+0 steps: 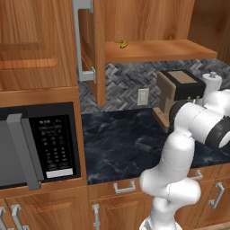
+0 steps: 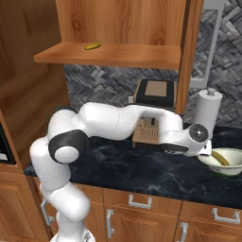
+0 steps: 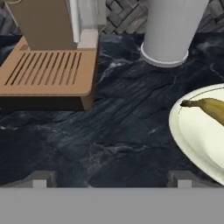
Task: Pick the bananas from the cabinet and place them in one bowl. Pick the garlic from the sink and place it in the other bowl.
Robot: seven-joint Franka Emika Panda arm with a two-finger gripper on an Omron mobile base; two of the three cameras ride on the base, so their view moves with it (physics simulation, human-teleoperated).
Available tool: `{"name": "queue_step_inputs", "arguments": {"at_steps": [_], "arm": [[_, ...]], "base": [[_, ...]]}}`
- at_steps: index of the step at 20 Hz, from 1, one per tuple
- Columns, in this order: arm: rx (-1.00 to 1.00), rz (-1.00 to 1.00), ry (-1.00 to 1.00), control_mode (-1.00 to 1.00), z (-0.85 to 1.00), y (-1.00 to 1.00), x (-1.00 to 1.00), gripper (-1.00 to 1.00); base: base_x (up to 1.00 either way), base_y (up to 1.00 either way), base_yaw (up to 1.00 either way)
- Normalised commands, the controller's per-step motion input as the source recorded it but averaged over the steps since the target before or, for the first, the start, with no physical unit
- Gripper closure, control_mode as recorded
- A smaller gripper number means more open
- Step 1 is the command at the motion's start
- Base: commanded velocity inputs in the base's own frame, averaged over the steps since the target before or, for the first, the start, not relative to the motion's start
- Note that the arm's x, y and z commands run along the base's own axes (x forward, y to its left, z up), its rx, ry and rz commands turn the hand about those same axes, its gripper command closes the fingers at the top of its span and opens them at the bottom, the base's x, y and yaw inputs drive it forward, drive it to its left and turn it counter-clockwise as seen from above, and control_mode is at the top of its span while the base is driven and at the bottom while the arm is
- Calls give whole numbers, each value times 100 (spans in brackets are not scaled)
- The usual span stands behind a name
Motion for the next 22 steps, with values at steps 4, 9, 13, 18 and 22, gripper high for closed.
{"name": "queue_step_inputs", "arguments": {"at_steps": [4,9,13,18,22], "arm": [[-4,0,-11,-100,2,63,-24,-100],[-2,0,-1,-100,20,55,-36,-100],[0,0,0,-100,33,49,-34,-100],[0,0,0,-100,43,52,-31,-100],[0,0,0,-100,50,52,-20,-100]], "base": [[0,0,0],[0,0,0],[0,0,0],[0,0,0],[0,0,0]]}}
